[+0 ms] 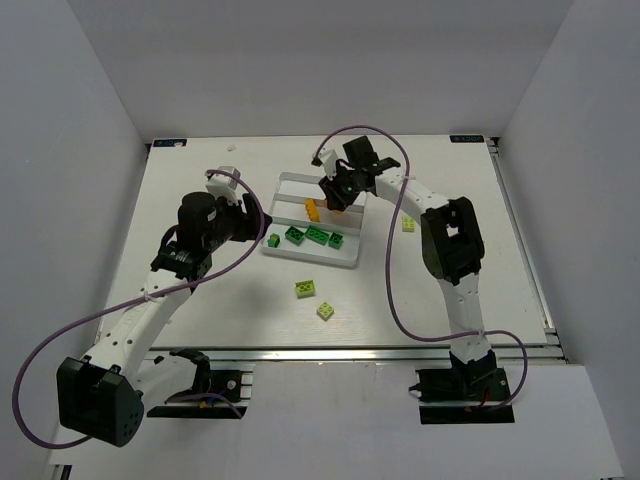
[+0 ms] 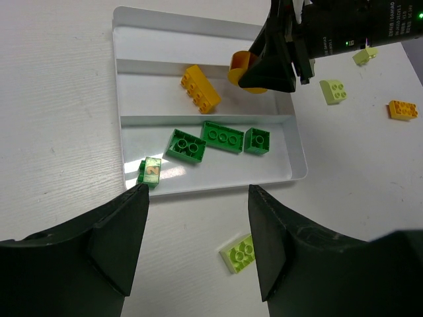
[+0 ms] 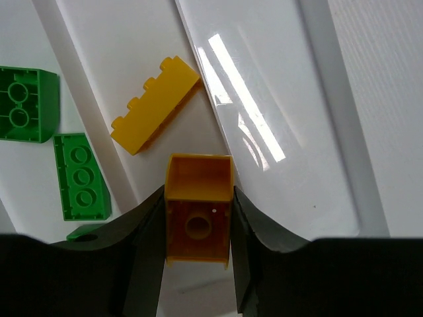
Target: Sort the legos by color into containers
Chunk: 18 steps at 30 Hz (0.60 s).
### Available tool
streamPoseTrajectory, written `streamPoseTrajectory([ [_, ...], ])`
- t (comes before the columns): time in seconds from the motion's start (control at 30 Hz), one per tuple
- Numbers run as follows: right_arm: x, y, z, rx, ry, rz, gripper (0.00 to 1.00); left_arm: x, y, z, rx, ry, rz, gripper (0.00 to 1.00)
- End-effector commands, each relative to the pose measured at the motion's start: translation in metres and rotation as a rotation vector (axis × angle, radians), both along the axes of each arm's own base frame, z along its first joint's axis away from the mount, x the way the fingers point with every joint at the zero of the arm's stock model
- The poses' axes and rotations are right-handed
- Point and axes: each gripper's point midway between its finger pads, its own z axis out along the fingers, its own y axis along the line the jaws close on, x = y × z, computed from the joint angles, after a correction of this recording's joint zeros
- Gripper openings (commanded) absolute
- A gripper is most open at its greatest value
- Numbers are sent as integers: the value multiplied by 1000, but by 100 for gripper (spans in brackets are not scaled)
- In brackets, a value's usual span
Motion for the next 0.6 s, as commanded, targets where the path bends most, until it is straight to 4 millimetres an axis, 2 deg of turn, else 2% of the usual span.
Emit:
streamPoseTrajectory([
  [0.0,9,7,26,7,-58,4,32,-3,1,4,-1,-16,1,71],
  [0.07,8,8,23,2,-54,3,38,-2,3,4,-3,-17,5,71],
  [0.1,6,9,22,1,-49,4,45,-2,3,5,-5,-18,5,71],
  [0.3,-5,10,32,32,-17,5,57,-3,3,6,-7,-22,5,71],
  [0.47,-11,2,49,38,-26,-16,57,-3,3,7,-8,-25,8,72],
  [0.5,-10,-4,50,31,-34,-38,56,-3,3,7,-9,-23,8,71],
  [0.53,-2,-17,66,14,-91,-106,54,-3,4,8,-7,-28,14,71],
  [0.57,1,-26,71,3,-114,-154,52,-3,4,8,-8,-29,14,71],
])
